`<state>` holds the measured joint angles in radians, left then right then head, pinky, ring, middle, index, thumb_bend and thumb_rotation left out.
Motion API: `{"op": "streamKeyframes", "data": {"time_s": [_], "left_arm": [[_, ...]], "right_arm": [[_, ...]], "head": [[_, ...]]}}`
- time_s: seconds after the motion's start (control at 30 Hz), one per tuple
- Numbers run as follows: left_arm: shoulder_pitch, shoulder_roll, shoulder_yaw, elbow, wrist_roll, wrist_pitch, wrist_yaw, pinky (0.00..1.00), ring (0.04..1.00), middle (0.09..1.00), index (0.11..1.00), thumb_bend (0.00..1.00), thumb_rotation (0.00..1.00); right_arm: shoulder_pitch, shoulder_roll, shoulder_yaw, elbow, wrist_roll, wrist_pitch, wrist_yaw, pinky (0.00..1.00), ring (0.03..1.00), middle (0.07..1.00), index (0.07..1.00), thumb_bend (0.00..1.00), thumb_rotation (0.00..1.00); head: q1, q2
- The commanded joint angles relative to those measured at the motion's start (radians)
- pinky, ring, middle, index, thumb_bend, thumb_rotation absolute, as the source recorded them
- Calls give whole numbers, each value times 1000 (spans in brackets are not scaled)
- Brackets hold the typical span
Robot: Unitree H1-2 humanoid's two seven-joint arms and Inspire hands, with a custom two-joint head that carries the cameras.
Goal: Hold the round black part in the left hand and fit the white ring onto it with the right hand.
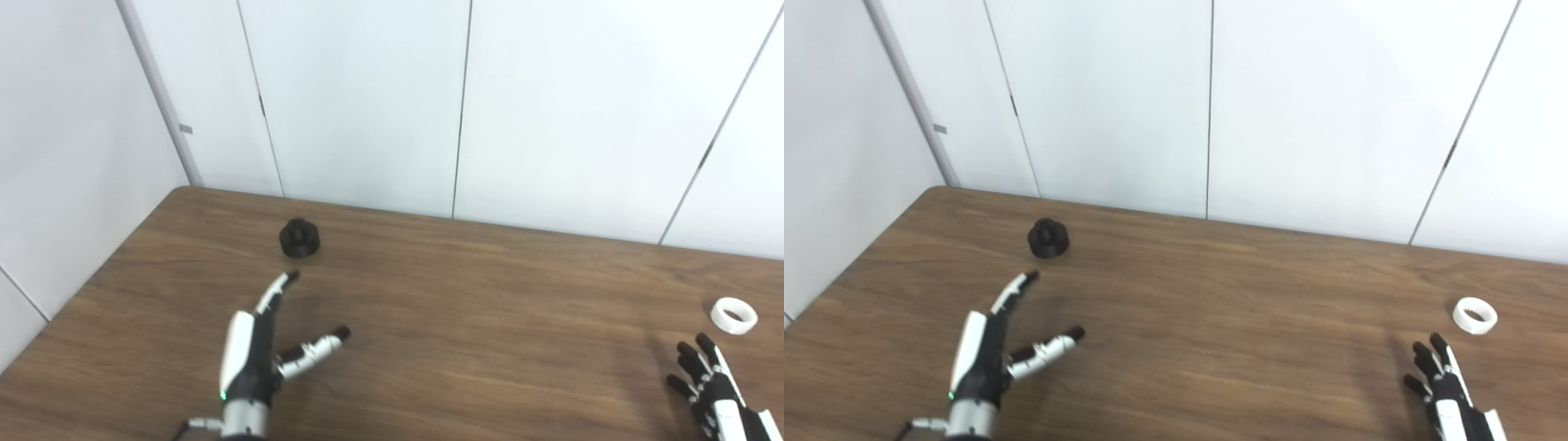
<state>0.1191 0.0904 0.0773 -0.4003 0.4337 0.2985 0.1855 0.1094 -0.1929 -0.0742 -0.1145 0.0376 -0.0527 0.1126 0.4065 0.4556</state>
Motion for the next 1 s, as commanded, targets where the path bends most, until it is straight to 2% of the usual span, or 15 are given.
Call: {"op": "streamKeyframes", "data": {"time_s": [0.0,0.17,0.5,0.63,0.97], "left_arm": [[-57,42,27,-30,35,29,-10,965,952,935,903,862,295],[-125,102,75,21,31,55,-24,974,961,939,892,864,292],[-260,206,100,183,59,94,-31,913,970,936,876,872,315],[-310,232,94,263,57,91,-26,890,966,928,868,880,310],[-427,279,46,458,71,97,-30,927,968,927,848,931,301]], "right_arm": [[23,5,1,35,-11,2,-13,1000,951,945,993,460,1000],[24,4,3,40,-13,-4,-10,1000,958,948,994,484,1000],[27,5,6,37,-18,-3,-9,1000,959,939,994,469,1000],[29,8,7,34,-21,0,-11,1000,955,937,990,476,1000],[35,15,8,23,-27,4,-16,1000,959,934,986,456,1000]], "head": [[-1,1],[2,3],[-2,7],[-6,9],[-18,13]]}}
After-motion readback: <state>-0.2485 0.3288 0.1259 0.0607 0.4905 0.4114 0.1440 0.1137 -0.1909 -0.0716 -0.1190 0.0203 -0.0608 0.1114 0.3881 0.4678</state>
